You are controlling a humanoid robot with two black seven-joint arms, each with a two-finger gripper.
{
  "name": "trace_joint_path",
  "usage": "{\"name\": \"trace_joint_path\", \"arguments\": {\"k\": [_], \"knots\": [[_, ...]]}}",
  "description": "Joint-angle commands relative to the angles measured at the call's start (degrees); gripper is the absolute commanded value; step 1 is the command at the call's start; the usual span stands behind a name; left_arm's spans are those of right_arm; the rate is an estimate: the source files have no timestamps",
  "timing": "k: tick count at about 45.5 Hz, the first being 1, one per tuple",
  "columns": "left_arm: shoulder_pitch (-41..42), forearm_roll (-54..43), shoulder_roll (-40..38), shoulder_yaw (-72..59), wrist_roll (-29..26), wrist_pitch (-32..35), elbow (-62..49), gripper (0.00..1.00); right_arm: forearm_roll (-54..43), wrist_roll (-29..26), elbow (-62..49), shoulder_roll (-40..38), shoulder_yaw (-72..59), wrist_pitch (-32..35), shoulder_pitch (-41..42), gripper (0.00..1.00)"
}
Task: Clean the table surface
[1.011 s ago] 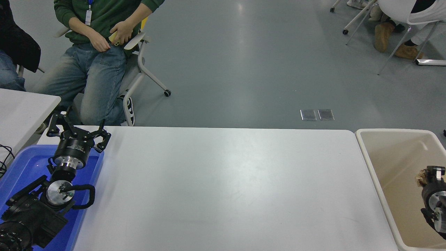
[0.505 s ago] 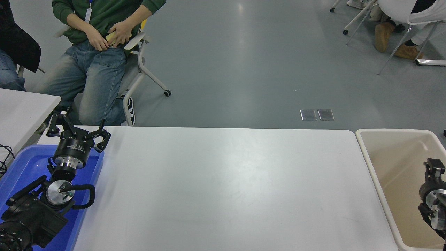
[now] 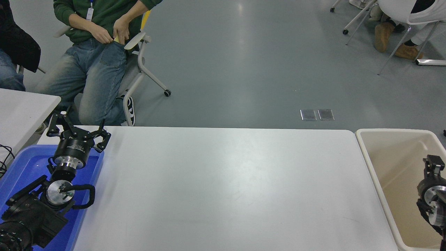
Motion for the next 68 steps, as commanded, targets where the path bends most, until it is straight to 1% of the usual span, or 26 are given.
{"name": "trace_joint_path", "arguments": {"k": [1,6,10,20,25,30,34,38,40,42,52,54,60,64,68], "knots": [[0.04,-0.01,0.0,0.0,0.0,0.0,0.0,1.0,0.21,0.47,1.45,-1.05,0.22,0.22,1.25,1.0],[0.04,-0.01,0.0,0.0,0.0,0.0,0.0,1.0,0.48,0.56,10.05,-7.02,1.18,0.31,1.07,1.0],[-0.05,-0.01,0.0,0.0,0.0,0.0,0.0,1.0,0.48,0.74,14.28,-9.57,1.36,0.49,1.07,1.0],[0.04,-0.01,0.0,0.0,0.0,0.0,0.0,1.0,0.48,4.43,25.45,-10.37,5.31,0.84,-0.95,1.0],[-0.05,-0.01,0.0,0.0,0.0,0.0,0.0,1.0,0.57,4.69,28.7,-10.11,8.3,1.37,-1.3,1.0],[0.04,-0.01,0.0,0.0,0.0,0.0,0.0,1.0,0.48,4.78,35.11,-10.28,11.37,3.03,-3.05,1.0],[0.04,-0.01,0.0,0.0,0.0,0.0,0.0,1.0,0.48,4.78,36.88,-10.02,13.22,5.84,-3.94,1.0],[-0.05,-0.01,0.0,0.0,0.0,0.0,0.0,1.0,0.57,4.78,38.81,-9.67,16.64,13.3,-4.2,1.0],[0.04,-0.01,0.0,0.0,0.0,0.0,0.0,1.0,0.57,4.78,39.25,-9.32,19.01,16.47,-4.37,1.0],[-0.05,-0.01,0.0,0.0,0.0,0.0,0.0,1.0,0.65,4.78,39.43,-8.44,21.39,17.97,-4.81,1.0],[0.04,-0.01,0.0,0.0,0.0,0.0,0.0,1.0,0.92,5.22,39.6,0.52,26.76,18.77,-5.69,1.0],[-0.05,-0.01,0.0,0.0,0.0,0.0,0.0,1.0,0.92,6.53,39.78,1.84,27.28,18.86,-5.87,1.0],[0.04,-0.01,0.0,0.0,0.0,0.0,0.0,1.0,0.92,12.95,38.64,6.24,27.46,18.77,-5.96,1.0],[-0.05,-0.01,0.0,0.0,0.0,0.0,0.0,1.0,0.92,13.66,37.94,8.17,27.37,18.24,-6.4,1.0],[0.04,-0.01,0.0,0.0,0.0,0.0,0.0,1.0,0.83,13.66,34.6,9.4,26.67,18.5,-6.48,1.0]]}}
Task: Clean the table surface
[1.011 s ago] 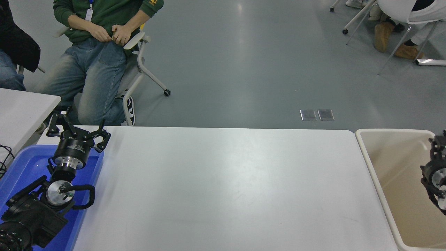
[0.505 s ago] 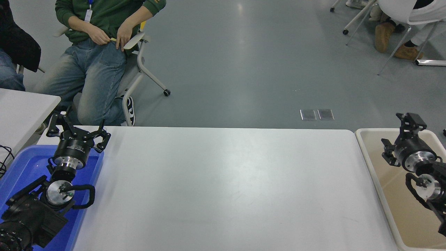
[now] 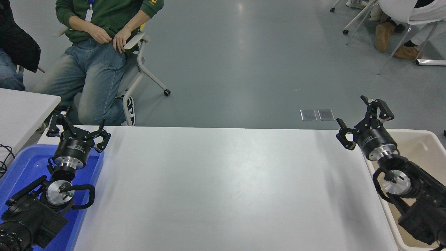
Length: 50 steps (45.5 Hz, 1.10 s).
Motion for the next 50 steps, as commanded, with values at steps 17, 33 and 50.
{"name": "trace_joint_path", "arguments": {"k": [17,33,50], "knots": [[0.04,-0.01,0.0,0.0,0.0,0.0,0.0,1.0,-0.15,2.66,-5.47,5.85,-4.38,-0.2,0.34,1.0],[-0.05,-0.01,0.0,0.0,0.0,0.0,0.0,1.0,-0.06,2.92,-5.47,5.42,-3.42,-0.37,0.17,1.0],[-0.05,-0.01,0.0,0.0,0.0,0.0,0.0,1.0,-0.06,2.48,-2.92,3.92,-3.42,-3.1,-0.27,1.0]]}}
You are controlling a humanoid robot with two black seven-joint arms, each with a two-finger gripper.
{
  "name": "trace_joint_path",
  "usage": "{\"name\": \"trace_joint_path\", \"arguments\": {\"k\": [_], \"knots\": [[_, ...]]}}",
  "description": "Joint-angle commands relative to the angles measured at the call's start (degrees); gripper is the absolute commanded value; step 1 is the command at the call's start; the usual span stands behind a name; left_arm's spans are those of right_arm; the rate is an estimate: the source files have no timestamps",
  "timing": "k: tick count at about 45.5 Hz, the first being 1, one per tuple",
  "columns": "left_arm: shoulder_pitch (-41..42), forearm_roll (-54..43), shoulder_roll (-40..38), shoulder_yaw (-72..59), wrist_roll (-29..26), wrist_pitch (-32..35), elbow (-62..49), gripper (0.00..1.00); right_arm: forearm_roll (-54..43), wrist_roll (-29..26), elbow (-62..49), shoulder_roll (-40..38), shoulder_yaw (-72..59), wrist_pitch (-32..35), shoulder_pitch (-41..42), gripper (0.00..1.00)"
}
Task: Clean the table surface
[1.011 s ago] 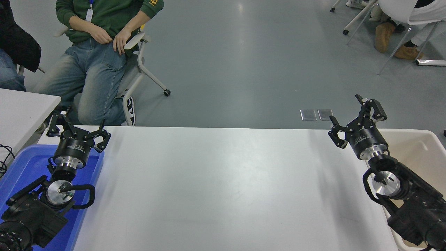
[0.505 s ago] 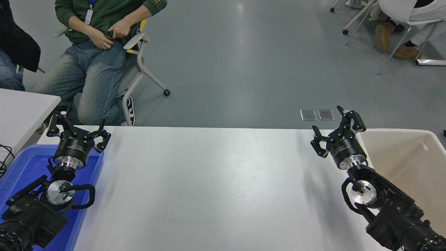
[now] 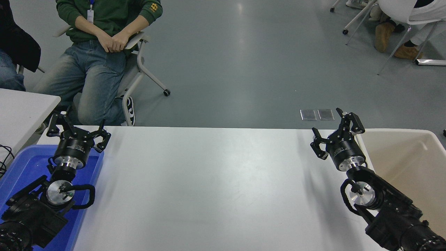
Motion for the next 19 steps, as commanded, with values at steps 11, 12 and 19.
{"name": "trace_joint_path", "arguments": {"k": [11,12,19], "knots": [[0.04,0.01,0.0,0.0,0.0,0.0,0.0,1.0,0.09,-0.6,11.47,-4.21,-0.08,-4.54,-1.39,1.0],[-0.04,0.01,0.0,0.0,0.0,0.0,0.0,1.0,0.09,-0.6,12.08,-4.48,-0.08,-4.8,-1.57,1.0],[0.04,0.01,0.0,0.0,0.0,0.0,0.0,1.0,0.09,-0.6,12.62,-4.66,-0.26,-5.07,-1.92,1.0]]}}
